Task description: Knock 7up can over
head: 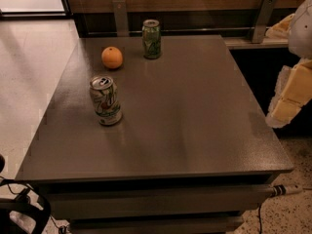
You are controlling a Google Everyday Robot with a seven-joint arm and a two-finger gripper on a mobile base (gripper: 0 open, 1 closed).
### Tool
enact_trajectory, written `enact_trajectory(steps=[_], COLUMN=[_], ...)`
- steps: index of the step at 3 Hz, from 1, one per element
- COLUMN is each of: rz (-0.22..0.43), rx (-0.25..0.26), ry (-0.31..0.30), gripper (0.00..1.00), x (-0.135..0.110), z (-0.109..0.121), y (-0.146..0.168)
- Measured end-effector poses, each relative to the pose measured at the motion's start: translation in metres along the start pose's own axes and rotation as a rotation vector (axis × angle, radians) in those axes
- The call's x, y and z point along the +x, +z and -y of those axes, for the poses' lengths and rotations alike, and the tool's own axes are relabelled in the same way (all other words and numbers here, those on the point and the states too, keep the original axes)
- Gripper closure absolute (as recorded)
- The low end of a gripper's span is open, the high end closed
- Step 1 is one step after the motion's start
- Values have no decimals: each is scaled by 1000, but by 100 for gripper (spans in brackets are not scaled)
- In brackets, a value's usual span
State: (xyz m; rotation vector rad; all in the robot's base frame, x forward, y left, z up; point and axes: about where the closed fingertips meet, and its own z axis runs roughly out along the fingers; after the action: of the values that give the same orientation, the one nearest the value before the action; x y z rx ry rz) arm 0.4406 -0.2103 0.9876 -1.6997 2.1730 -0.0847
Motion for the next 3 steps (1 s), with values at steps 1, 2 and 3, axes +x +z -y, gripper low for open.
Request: enact_trajectory(steps=[1, 2, 3], rz=[135, 330, 531], rx=[-33, -67, -86], ry=[-2, 29, 74], gripper=[0, 0, 0], x=[-17, -52, -96], z=[7, 2, -8], y=[13, 27, 45])
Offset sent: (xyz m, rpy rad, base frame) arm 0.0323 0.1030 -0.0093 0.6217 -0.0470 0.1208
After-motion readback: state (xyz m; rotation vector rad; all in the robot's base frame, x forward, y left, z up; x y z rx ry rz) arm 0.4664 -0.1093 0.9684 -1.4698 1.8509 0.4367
